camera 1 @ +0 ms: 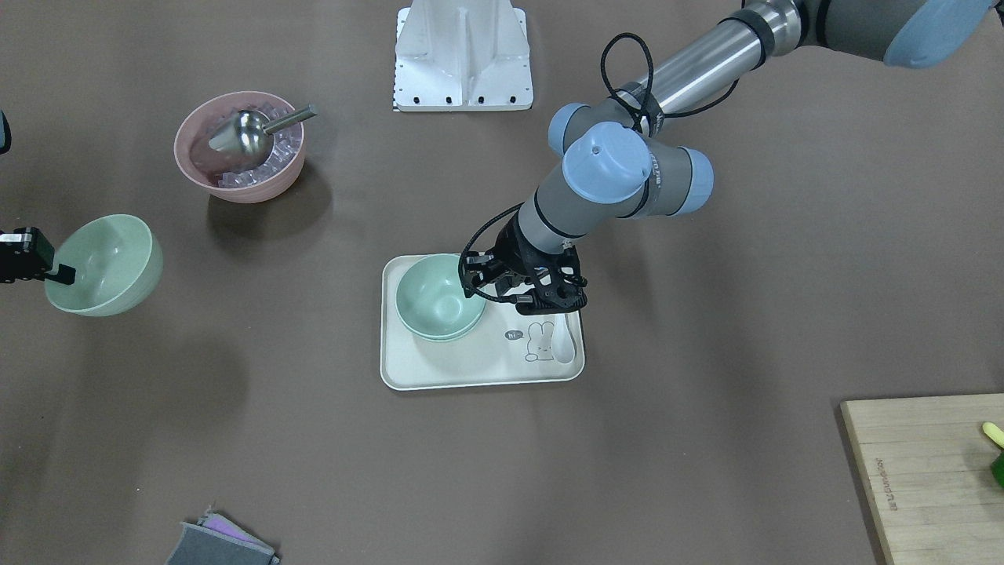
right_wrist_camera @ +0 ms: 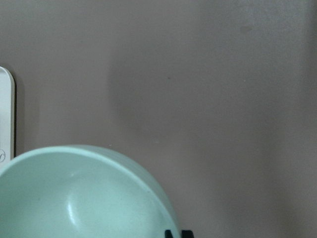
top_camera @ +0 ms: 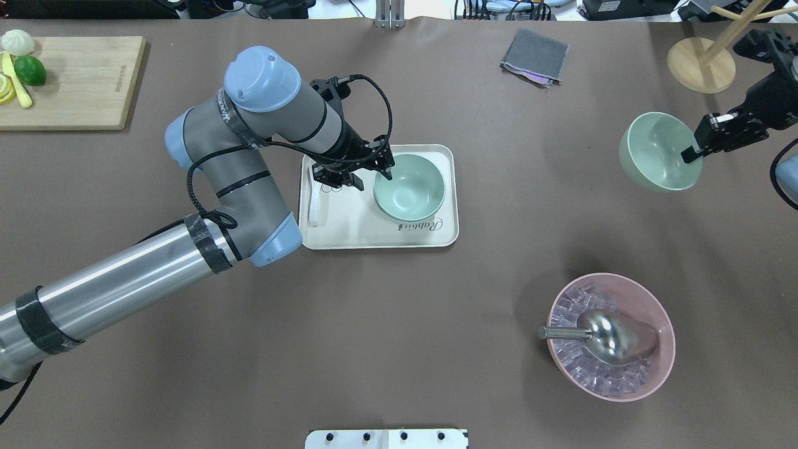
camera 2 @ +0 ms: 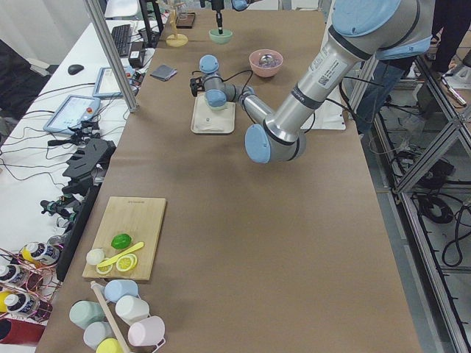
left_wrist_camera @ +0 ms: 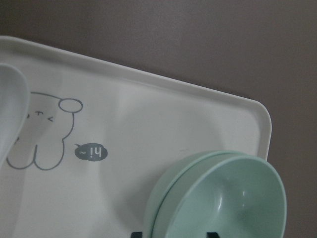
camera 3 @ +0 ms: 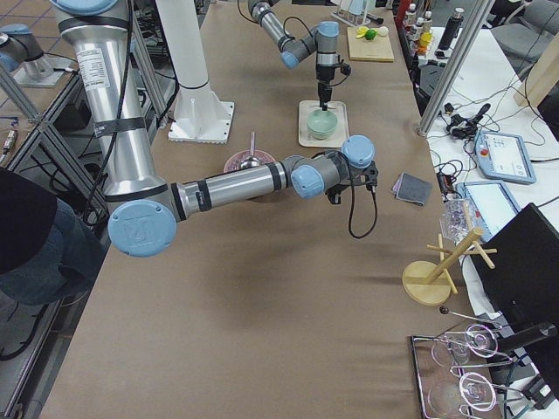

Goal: Stack green bowls together

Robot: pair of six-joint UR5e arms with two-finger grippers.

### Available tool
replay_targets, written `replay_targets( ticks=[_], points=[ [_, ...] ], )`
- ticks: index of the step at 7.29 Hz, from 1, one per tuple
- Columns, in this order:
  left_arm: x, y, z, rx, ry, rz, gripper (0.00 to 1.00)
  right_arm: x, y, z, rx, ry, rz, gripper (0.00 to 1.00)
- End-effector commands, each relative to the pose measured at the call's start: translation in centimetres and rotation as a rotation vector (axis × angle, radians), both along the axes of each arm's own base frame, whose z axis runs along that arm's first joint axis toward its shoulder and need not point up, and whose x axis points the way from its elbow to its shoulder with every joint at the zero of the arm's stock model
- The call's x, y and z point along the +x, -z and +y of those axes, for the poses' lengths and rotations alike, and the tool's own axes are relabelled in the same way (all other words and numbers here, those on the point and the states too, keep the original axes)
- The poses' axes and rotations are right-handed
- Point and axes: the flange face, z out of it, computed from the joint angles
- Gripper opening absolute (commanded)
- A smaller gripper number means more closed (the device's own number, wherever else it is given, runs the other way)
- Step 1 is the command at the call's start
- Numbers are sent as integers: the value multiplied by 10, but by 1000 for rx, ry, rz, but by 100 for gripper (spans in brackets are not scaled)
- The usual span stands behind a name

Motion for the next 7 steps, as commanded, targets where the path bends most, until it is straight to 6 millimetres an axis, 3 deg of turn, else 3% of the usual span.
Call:
replay_targets(
  ticks=[1,2,3,4,5,6,7],
  points=[
    [-34,5,-25,3,51,7,99,-12,35,-13,-3,-13,-23,0],
    [-63,-8,-37,-9,49,13,99,-43,74,-14,-16,-3,-38,0],
    [-114,-26,-56,-37,34,29,99,-86,109,-14,-50,11,-43,0],
    [-174,-54,-67,-11,41,32,99,-127,145,-12,-81,13,-41,0],
    [-214,-91,-63,31,40,13,99,-168,168,-4,-106,18,-24,0],
    [-236,-116,-67,50,50,-12,99,-203,177,-1,-90,31,-1,0],
    [-241,-124,-68,53,52,-19,99,-221,193,-4,-95,36,-12,0]
  ],
)
